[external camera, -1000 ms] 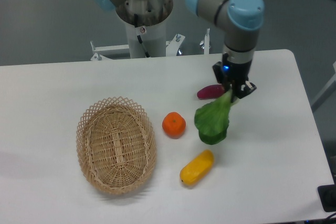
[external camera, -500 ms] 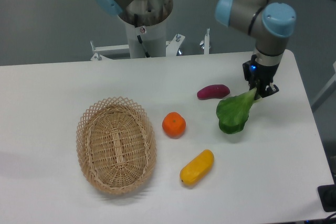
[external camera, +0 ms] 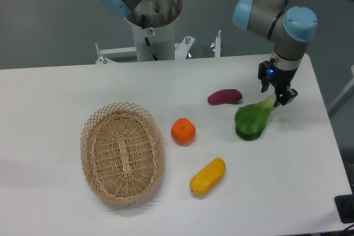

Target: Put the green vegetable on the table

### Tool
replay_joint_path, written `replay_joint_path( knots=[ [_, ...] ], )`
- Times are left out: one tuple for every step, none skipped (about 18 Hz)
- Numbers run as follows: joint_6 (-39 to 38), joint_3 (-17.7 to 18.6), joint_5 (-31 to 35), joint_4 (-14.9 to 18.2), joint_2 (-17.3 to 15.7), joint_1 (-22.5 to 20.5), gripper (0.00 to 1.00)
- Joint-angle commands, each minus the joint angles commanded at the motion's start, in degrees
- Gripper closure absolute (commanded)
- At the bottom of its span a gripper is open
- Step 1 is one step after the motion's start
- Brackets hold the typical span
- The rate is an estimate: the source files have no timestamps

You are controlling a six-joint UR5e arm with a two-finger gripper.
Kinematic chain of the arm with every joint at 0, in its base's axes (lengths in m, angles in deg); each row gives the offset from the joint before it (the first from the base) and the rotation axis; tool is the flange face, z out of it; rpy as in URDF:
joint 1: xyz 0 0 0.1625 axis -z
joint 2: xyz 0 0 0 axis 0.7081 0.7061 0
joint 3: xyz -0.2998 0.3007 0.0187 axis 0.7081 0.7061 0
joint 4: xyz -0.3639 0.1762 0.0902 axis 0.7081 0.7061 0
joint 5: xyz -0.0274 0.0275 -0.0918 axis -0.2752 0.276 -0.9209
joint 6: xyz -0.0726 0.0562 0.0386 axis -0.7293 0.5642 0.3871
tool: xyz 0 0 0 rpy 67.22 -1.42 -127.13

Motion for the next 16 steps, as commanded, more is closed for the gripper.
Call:
replay_joint_path(
  knots=[
    [-1.05,-0.09,0.00,-0.18,-0.44,0.26,0.00],
    [-1.59,-0.70,0.09,-0.27,-1.14,0.35,0.00],
    [-1.42,-1.40,-0.35,-0.09,-1.84,0.53,0.00],
    [-1.59,-1.93,-0.87,0.17,-2.80,0.88,0.00],
    [-1.85,-2.11,-1.66,0.08,-3.51,1.75,0.00],
    [-3.07,-2.28,-2.45,0.26,-4.21,1.93,0.00],
    [-4.91,-2.89,-3.24,0.87,-5.70,2.02,0.00],
    [-6.93,-3.16,-4.38,2.00,-7.11,2.11,0.00],
    [-7.91,-3.77,-4.83,3.84,-7.73,2.11,0.00],
    [-7.83,-4.65,-4.83,6.12,-8.78,2.02,0.00],
    [-7.22,-5.62,-4.66,9.19,-9.75,1.85,0.00],
    [-7.13,-7.10,-4.48,13.31,-10.19,1.59,0.00],
    [-6.26,-8.69,-4.22,17.70,-11.07,1.24,0.00],
    [-4.51,-10.01,-3.70,21.40,-12.03,0.97,0.00],
    [-2.40,-11.41,-2.73,24.57,-12.74,0.62,0.00],
    [-0.47,-12.30,-1.77,27.30,-13.62,0.09,0.00]
  ],
)
